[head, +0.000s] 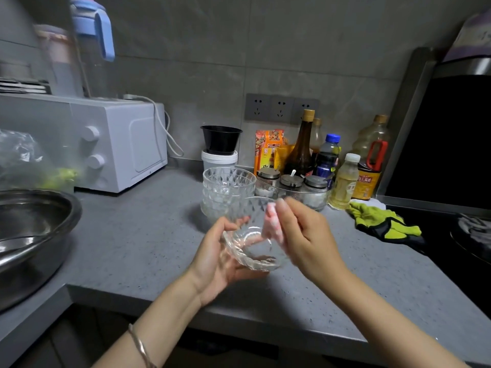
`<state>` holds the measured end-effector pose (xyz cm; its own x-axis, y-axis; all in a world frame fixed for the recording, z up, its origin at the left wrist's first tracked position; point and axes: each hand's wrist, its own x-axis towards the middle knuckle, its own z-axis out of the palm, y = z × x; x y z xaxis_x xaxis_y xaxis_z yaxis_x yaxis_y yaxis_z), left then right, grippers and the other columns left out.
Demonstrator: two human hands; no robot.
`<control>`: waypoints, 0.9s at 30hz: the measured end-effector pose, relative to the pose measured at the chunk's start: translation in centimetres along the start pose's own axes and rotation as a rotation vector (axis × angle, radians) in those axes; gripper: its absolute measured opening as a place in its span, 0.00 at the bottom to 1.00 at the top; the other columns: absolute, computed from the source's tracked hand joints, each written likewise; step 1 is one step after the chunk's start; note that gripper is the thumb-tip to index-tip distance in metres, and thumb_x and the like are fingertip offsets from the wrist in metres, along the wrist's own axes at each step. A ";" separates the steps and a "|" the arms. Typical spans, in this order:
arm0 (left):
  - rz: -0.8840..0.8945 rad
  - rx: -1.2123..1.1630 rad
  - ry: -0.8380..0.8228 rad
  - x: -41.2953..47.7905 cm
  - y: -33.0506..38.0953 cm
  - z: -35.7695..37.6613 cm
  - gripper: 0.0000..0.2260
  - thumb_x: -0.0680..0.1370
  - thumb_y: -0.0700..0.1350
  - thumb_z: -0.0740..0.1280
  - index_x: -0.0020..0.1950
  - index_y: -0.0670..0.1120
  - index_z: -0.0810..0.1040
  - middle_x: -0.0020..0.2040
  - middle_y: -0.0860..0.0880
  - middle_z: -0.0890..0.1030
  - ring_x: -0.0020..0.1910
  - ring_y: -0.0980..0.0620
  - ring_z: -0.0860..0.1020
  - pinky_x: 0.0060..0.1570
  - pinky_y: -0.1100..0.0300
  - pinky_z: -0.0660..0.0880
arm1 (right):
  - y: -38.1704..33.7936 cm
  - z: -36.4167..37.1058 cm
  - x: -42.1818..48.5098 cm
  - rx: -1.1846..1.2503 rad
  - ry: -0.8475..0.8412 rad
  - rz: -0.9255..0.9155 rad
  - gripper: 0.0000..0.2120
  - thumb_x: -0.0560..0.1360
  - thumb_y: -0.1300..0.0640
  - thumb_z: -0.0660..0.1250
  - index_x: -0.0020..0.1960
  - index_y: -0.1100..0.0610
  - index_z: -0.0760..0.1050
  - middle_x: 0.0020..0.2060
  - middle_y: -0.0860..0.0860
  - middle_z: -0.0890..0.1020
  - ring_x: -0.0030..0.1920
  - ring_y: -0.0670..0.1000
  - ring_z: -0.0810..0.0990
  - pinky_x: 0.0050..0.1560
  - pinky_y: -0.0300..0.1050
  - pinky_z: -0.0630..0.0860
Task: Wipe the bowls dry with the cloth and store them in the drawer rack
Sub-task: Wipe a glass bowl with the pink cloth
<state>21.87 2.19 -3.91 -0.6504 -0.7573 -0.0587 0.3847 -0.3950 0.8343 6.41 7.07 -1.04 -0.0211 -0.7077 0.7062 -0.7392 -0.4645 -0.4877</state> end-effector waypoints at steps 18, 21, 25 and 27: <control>0.469 0.104 0.327 1.3 -3.0 1.2 0.14 0.74 0.57 0.64 0.58 0.59 0.77 0.60 0.46 0.80 0.60 0.41 0.78 0.60 0.38 0.72 | -3.0 3.3 -5.4 -0.435 -0.388 -0.209 0.31 0.71 0.54 0.63 0.72 0.61 0.64 0.70 0.59 0.70 0.60 0.56 0.78 0.51 0.43 0.77; 0.423 0.134 0.263 0.7 -2.1 -0.2 0.14 0.75 0.56 0.63 0.60 0.57 0.77 0.61 0.44 0.80 0.58 0.41 0.79 0.48 0.48 0.79 | -1.3 1.9 -4.7 -0.516 -0.468 -0.358 0.27 0.68 0.57 0.63 0.67 0.57 0.73 0.65 0.55 0.76 0.54 0.55 0.82 0.46 0.44 0.79; 0.341 0.330 0.113 -0.3 -0.4 -2.7 0.18 0.74 0.57 0.66 0.63 0.56 0.76 0.66 0.47 0.76 0.59 0.49 0.79 0.50 0.46 0.78 | 1.5 -0.4 -3.4 -0.837 -0.507 -0.679 0.23 0.69 0.59 0.54 0.56 0.53 0.82 0.57 0.52 0.82 0.54 0.52 0.82 0.55 0.46 0.77; 0.319 0.371 0.056 -0.4 -0.2 -3.4 0.21 0.71 0.57 0.67 0.64 0.57 0.76 0.67 0.48 0.75 0.60 0.47 0.78 0.56 0.43 0.76 | 1.3 0.1 -3.8 -0.917 -0.451 -0.738 0.19 0.69 0.61 0.57 0.52 0.56 0.84 0.54 0.55 0.83 0.50 0.54 0.84 0.50 0.46 0.80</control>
<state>24.28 0.82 -5.86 -0.4982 -0.8411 0.2104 0.2932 0.0649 0.9538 5.62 9.13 -4.41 0.6926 -0.6403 0.3321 -0.6755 -0.4145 0.6098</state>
